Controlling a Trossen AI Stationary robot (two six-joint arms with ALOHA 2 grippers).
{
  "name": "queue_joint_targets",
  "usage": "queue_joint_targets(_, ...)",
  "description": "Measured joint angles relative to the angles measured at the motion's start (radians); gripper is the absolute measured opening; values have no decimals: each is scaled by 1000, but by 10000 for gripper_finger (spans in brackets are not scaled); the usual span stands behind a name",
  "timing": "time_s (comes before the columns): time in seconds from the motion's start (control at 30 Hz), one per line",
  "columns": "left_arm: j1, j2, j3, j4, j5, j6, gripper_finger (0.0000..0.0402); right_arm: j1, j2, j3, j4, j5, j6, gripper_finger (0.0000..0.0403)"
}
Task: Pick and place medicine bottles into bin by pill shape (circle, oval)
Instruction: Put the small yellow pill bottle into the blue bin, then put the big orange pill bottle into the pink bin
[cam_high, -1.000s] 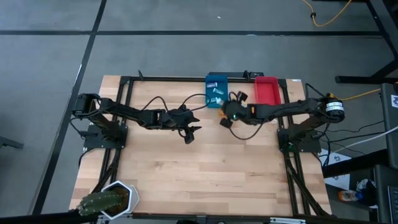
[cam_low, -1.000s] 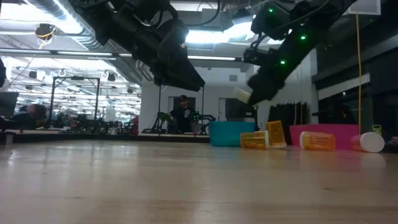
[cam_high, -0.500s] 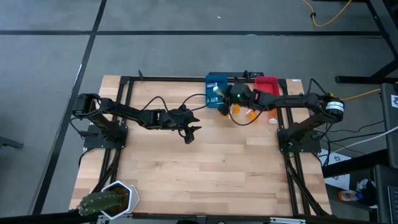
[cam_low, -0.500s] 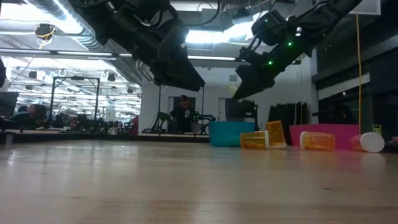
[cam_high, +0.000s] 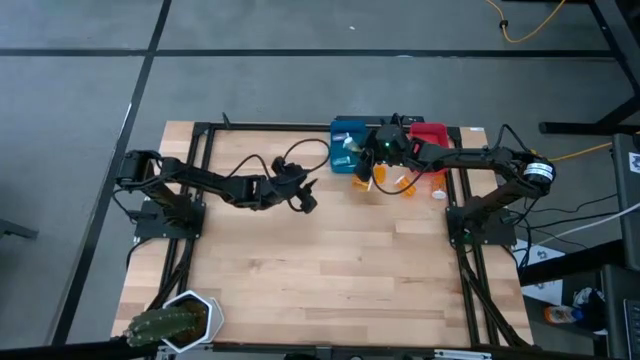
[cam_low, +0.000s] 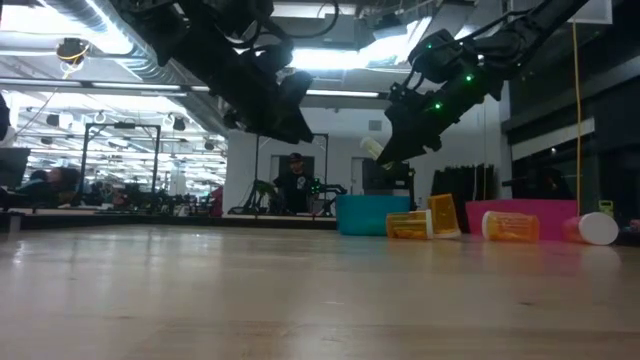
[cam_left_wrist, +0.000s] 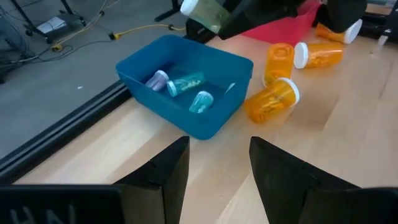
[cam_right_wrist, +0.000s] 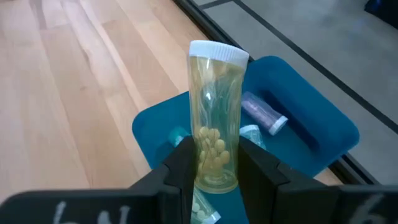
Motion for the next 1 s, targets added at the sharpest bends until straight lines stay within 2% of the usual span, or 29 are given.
queue_joint_targets(0.27,0,0,0,9,-1,0,163,0,1,0,6,-8,-2,100)
queue_joint_targets(0.7,-1,0,0,9,-2,0,163,0,2,0,30,10,-4,179)
queue_joint_targets(1.0,-1,0,0,9,19,1,163,1,2,-1,-4,8,40,185)
